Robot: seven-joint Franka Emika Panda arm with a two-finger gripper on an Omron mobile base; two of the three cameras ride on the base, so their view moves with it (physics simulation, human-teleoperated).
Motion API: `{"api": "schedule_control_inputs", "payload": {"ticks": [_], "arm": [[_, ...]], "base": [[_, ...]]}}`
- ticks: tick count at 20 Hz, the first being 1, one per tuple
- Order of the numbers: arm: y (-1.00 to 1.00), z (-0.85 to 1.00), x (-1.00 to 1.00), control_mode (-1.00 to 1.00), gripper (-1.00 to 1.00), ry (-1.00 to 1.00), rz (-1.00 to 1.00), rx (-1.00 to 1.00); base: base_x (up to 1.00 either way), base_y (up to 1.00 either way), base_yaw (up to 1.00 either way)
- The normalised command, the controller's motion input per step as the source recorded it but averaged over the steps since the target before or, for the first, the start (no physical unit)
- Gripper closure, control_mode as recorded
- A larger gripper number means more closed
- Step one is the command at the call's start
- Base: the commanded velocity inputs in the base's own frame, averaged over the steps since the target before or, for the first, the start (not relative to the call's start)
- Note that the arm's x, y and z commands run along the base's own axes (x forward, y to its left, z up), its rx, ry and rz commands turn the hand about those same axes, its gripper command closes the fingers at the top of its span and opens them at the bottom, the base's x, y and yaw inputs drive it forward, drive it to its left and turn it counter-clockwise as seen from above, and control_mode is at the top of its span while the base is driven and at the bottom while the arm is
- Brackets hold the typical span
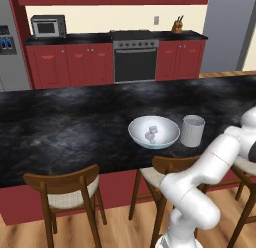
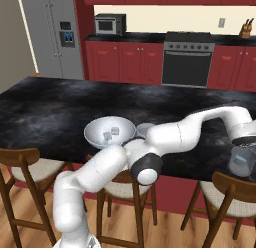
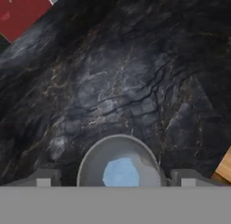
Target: There are four ice cubes in the ice bowl. Place two ice cubes in each glass of water.
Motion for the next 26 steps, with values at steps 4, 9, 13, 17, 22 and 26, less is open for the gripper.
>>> {"api": "schedule_control_inputs", "payload": {"ticks": [4,9,13,17,22,26], "arm": [[0.33,0.31,-1.0,-1.0,-1.0,-0.05,0.23,0.08],[1.0,-0.04,-0.99,-1.0,-1.0,-0.12,0.2,0.0],[1.0,0.03,-0.41,-1.0,-1.0,-0.24,0.24,0.0],[1.0,0.03,0.0,-1.0,-1.0,-0.23,0.19,-0.07],[1.0,0.43,0.0,-1.0,-1.0,-0.11,0.19,-0.17],[1.0,0.71,0.0,-1.0,-1.0,0.0,0.22,-0.27]], "base": [[0.0,0.0,0.0],[0.0,0.0,0.0],[0.0,0.0,0.0],[0.0,0.0,0.0],[0.0,0.0,0.0],[0.0,0.0,0.0]]}}
